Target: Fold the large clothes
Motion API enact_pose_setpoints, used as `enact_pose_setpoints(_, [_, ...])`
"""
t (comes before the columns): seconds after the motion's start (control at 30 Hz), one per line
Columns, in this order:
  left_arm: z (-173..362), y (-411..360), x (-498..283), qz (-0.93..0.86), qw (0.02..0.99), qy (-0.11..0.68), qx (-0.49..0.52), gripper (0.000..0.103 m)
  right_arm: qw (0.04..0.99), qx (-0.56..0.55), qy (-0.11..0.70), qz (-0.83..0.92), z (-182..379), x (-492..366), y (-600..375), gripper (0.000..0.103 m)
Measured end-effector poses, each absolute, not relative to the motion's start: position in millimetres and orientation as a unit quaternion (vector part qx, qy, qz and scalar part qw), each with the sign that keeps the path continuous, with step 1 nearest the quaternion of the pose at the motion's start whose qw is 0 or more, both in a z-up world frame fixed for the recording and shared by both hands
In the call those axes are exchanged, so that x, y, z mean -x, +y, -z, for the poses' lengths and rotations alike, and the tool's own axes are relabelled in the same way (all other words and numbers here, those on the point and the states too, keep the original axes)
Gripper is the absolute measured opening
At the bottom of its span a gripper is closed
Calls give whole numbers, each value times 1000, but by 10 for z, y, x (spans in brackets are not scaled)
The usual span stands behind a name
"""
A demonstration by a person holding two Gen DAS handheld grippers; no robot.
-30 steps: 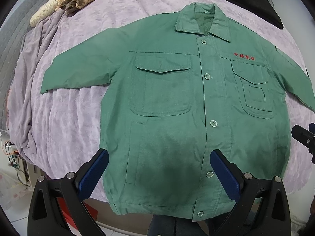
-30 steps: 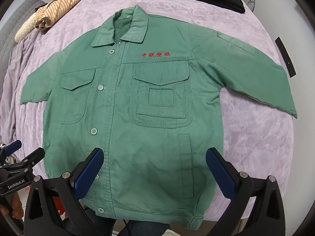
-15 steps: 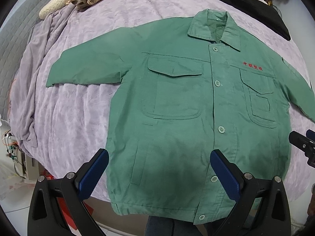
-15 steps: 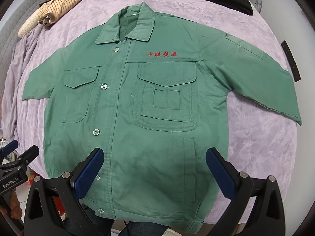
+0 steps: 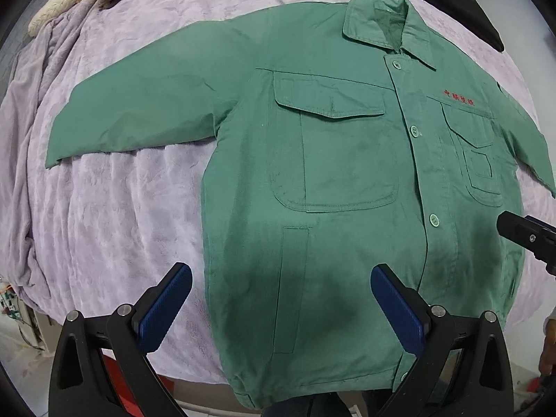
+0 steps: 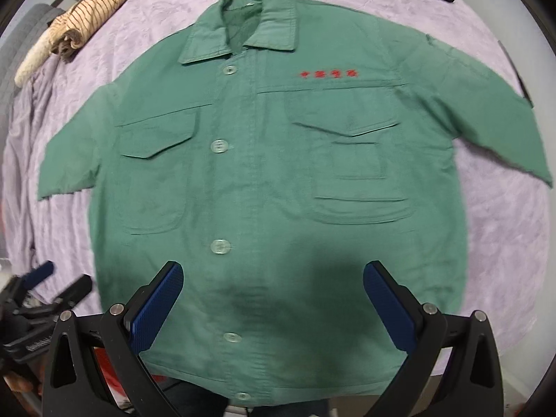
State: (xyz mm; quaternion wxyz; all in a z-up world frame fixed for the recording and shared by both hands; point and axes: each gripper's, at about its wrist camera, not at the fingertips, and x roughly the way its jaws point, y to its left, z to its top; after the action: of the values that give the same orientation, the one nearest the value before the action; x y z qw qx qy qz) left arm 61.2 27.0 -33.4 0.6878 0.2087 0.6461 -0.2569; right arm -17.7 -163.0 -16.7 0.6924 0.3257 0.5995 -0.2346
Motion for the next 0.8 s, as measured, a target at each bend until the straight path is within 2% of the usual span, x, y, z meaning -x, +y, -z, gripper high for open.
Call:
enact_pose_setpoints(0.17, [564, 724, -1254, 251, 696, 665, -107, 103, 696, -333, 608, 186, 278, -214, -1299, 103])
enact_pose_setpoints(0.43, [1098, 1791, -2745, 144, 760, 633, 48, 103, 696, -292, 639, 150, 465, -745, -880, 103])
enact_pose_setpoints(0.6, [1388, 2221, -3336, 91, 771, 614, 143, 103, 689, -278, 654, 145, 565, -882, -748, 103])
enact_pose_setpoints(0.67, [1346, 2289, -3489, 72, 790, 591, 147, 77, 685, -275, 658, 146, 594, -881, -709, 103])
enact_pose_setpoints(0.73, [1325, 2301, -3586, 79, 790, 589, 150, 25, 682, -276, 661, 148, 621, -858, -691, 103])
enact_pose_setpoints(0.77, [1307, 2286, -3575, 85, 793, 584, 153, 13, 681, -278, 661, 148, 630, -850, -679, 103])
enact_pose_setpoints(0.8, [1267, 2316, -3603, 99, 794, 579, 159, 6, 681, -280, 660, 149, 636, -835, -670, 103])
